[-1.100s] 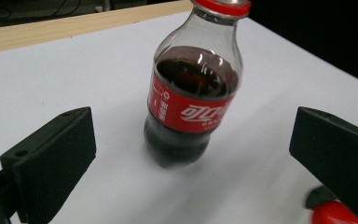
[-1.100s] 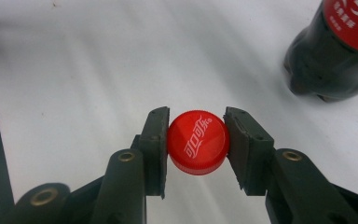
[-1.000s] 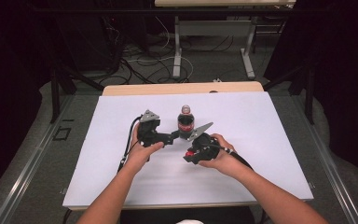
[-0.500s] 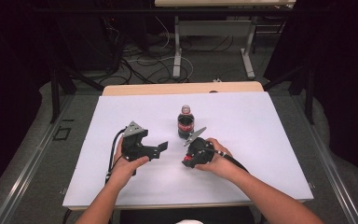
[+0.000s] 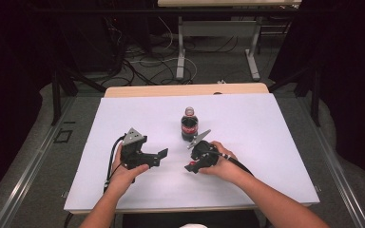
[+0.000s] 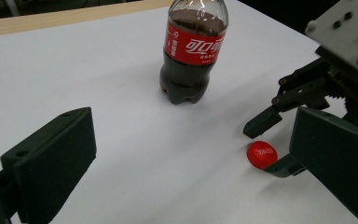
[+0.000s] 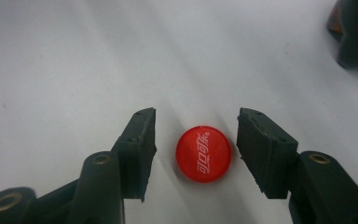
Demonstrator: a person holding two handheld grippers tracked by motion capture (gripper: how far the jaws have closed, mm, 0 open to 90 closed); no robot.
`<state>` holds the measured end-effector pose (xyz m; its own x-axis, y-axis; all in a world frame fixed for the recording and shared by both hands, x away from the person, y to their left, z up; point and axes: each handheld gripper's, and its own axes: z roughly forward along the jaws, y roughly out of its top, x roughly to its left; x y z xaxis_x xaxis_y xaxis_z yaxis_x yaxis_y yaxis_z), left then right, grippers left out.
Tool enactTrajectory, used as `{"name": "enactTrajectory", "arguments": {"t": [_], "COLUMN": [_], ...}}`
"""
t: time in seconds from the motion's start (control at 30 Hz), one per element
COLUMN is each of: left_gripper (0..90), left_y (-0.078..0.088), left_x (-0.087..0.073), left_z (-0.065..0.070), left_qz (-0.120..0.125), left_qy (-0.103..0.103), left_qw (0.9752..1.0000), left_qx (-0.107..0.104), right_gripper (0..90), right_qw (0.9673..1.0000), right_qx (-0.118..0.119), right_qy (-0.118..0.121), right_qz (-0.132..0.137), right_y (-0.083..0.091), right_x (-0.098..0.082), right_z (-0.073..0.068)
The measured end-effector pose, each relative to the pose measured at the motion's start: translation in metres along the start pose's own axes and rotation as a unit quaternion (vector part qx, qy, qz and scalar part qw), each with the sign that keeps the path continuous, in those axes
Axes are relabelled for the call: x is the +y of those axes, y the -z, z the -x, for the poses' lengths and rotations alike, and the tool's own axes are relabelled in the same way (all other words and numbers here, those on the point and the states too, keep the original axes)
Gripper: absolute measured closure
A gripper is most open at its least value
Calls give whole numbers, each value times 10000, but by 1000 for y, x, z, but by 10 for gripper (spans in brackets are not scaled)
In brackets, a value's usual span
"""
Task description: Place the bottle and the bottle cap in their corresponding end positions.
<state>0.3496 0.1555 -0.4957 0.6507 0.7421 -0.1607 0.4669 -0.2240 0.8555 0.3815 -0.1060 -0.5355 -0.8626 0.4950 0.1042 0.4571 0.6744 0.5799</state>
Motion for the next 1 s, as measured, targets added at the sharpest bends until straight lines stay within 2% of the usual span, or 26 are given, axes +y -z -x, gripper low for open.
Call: {"name": "enactTrajectory", "arguments": {"t": [0.07,0.13,0.17,0.27,0.37,0.4,0.47,0.5,0.57,0.6,0.63,0.67,0.83,0.93,1.0], "left_gripper": [7,7,7,7,7,7,8,7,7,7,7,7,7,7,8], "left_y": [0,1,1,4,5,5,7,7,8,9,9,10,11,13,13], "left_x": [-1,-1,-1,-2,-4,-4,-5,-6,-7,-7,-7,-8,-11,-12,-14], "left_z": [-2,-5,-5,-10,-14,-16,-20,-21,-25,-26,-28,-29,-36,-42,-44], "left_qz": [-5,-5,-14,-20,-11,-3,-13,-17,-5,-45,-22,-50,-74,-92,-64], "left_qy": [29,35,93,67,190,199,209,291,278,309,266,310,443,451,530], "left_qw": [10000,10000,9999,9999,9996,9995,9993,9991,9989,9989,9988,9987,9978,9974,9969], "left_qx": [39,55,75,142,202,245,295,302,365,358,406,391,488,557,583], "right_gripper": [441,428,423,424,415,408,389,372,335,309,282,261,167,153,150], "right_qw": [9999,9998,9997,9989,9971,9963,9923,9897,9881,9849,9841,9809,9676,9599,9559], "right_qx": [-17,-86,-103,-202,-509,-547,-732,-793,-924,-1011,-1056,-1148,-1612,-1763,-1799], "right_qy": [58,-75,-68,-183,-236,-450,-680,-819,-903,-982,-1030,-1052,-1330,-1546,-1691], "right_qz": [97,160,216,373,507,483,733,865,839,1004,989,1169,1417,1535,1593], "right_y": [5,12,15,27,40,45,53,56,66,69,73,75,92,99,103], "right_x": [0,0,0,-2,-6,-8,-14,-16,-21,-25,-28,-31,-48,-59,-69], "right_z": [2,3,5,11,22,24,32,36,43,47,51,55,69,76,80]}}
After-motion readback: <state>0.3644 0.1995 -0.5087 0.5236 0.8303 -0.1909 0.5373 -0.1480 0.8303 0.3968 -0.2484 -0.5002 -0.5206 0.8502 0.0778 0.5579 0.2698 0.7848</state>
